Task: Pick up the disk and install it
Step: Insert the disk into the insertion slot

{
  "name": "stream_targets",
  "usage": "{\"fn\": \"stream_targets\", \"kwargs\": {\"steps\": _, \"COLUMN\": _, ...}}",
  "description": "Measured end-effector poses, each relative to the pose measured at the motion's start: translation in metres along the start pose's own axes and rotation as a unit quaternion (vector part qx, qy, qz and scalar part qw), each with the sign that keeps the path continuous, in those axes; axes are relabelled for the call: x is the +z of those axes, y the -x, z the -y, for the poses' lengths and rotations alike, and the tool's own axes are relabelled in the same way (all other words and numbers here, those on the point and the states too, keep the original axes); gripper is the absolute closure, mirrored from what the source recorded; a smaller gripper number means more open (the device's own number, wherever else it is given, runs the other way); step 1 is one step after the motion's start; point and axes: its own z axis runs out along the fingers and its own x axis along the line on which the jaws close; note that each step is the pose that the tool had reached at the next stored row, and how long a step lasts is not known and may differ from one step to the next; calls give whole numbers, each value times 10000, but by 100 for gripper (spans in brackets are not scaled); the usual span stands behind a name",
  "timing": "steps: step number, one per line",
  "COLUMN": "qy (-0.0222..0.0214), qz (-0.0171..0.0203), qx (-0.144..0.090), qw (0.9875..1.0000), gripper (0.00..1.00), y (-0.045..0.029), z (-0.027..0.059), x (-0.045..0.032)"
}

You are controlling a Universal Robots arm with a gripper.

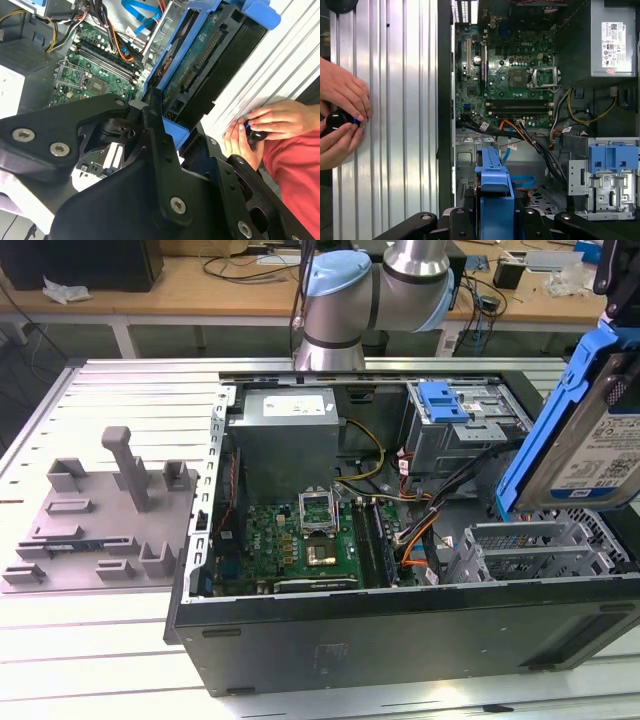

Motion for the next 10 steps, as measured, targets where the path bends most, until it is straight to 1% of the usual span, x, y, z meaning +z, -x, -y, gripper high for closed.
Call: {"fn": "stream_targets", "kwargs": {"steps": 10, "qy": -1, "qz": 19, "qx": 0, "qw": 10000, "gripper": 64, "y": 35, "z": 1, "x": 58}}
